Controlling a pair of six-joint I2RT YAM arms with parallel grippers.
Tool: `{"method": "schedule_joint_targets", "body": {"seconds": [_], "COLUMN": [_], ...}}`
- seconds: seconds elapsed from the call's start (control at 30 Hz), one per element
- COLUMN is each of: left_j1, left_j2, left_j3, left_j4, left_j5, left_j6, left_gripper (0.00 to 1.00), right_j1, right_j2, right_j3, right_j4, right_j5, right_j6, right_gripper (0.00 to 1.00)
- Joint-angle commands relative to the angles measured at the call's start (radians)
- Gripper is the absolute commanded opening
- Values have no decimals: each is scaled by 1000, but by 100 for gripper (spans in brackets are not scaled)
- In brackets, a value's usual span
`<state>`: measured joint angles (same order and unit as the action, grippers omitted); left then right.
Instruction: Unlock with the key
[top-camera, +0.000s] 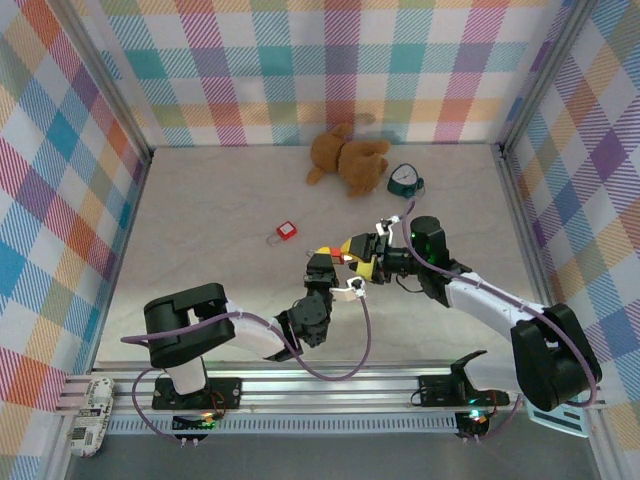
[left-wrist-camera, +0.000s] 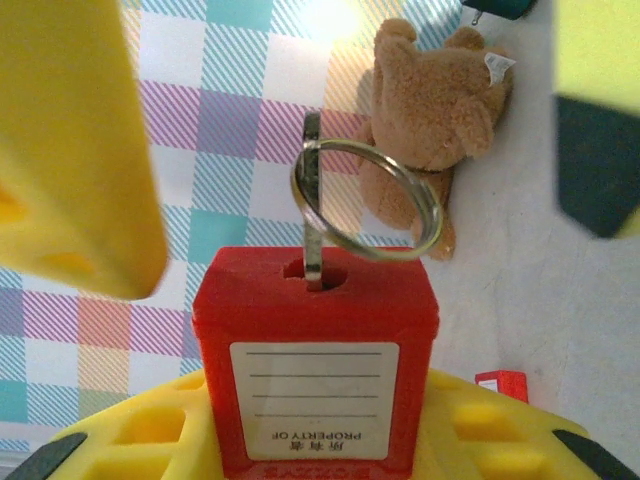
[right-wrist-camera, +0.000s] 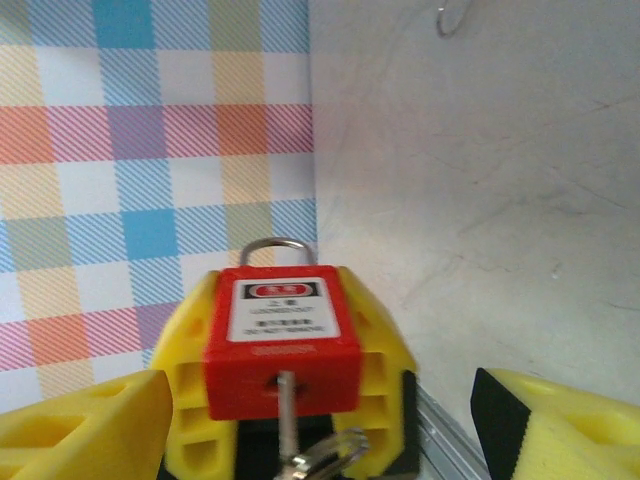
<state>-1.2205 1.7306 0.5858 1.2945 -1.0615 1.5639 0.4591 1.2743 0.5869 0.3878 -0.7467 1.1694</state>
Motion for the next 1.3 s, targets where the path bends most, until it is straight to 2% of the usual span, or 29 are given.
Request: {"method": "schedule_joint_targets", "body": {"seconds": [0.0,0.2,0.4,0.5,0.6,0.8,0.97,1.07,1.13,1.2,1.27], "left_j1": [2,1,3,3,1,-15,-19,-18,-20,-20,-20], "left_j2": [5,1,19,17,17,7,11,11,15,20,26], "left_j3": [13,27,42,40,32,5,0,-2,1,3,10], "left_j4": [60,60,62,61,61,60,61,60,60,60,61], "left_j5": [18,29,20,14,9,10,12,11,10,15,17], "left_j6": [-21,-17,-17,-23,-32,-52,-51,-54,-53,-55,-54], "left_gripper": [17,17,17,17,21,31,29,27,27,26,26], "right_j1": [8,37,74,104,105,105,105,106,106,105,105], "right_j2": [-14,14,35,37,20,-6,-3,-1,1,4,12], "right_j3": [-14,5,28,36,42,54,59,59,57,53,49], "right_j4": [89,72,63,61,51,15,23,38,56,67,85], "right_j5": [-26,-24,-8,9,31,59,63,68,68,78,76], "right_j6": [49,57,65,69,60,35,43,70,81,95,108], "right_gripper": [79,75,58,46,40,38,39,54,57,56,50]}}
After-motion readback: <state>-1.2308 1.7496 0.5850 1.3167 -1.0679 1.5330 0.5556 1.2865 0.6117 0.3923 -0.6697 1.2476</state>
